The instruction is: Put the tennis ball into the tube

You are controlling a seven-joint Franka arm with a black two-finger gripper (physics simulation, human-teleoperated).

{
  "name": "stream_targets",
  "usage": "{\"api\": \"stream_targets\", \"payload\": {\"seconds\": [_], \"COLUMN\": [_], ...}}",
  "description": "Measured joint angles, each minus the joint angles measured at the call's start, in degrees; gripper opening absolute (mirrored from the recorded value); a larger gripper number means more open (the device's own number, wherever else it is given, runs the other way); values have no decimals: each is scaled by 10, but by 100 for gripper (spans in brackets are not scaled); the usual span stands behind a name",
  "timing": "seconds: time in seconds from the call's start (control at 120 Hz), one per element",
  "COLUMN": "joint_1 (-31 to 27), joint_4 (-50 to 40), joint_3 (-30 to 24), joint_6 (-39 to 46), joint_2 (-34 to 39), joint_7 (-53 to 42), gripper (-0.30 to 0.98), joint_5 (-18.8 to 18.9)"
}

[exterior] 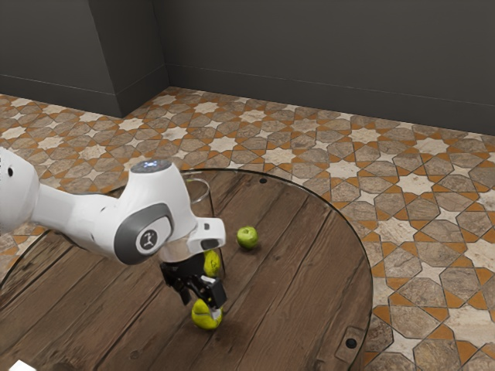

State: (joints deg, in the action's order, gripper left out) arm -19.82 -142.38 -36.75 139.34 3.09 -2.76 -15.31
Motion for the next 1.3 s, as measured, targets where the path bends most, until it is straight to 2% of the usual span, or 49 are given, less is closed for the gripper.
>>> {"api": "stream_targets", "payload": {"seconds": [0.267,0.6,0.808,0.875,1.083,1.3], "joint_1": [-25,-9,-16,-3,1,-3], "joint_4": [9,10,10,13,120,244], "joint_3": [1,5,-13,-26,-21,19], "joint_6": [36,59,59,56,-16,-123], "joint_2": [-50,-90,17,47,63,59], "joint_7": [20,38,54,60,80,84], "gripper": [42,37,23,18,4,25], "joint_5": [16,20,30,34,50,102]}}
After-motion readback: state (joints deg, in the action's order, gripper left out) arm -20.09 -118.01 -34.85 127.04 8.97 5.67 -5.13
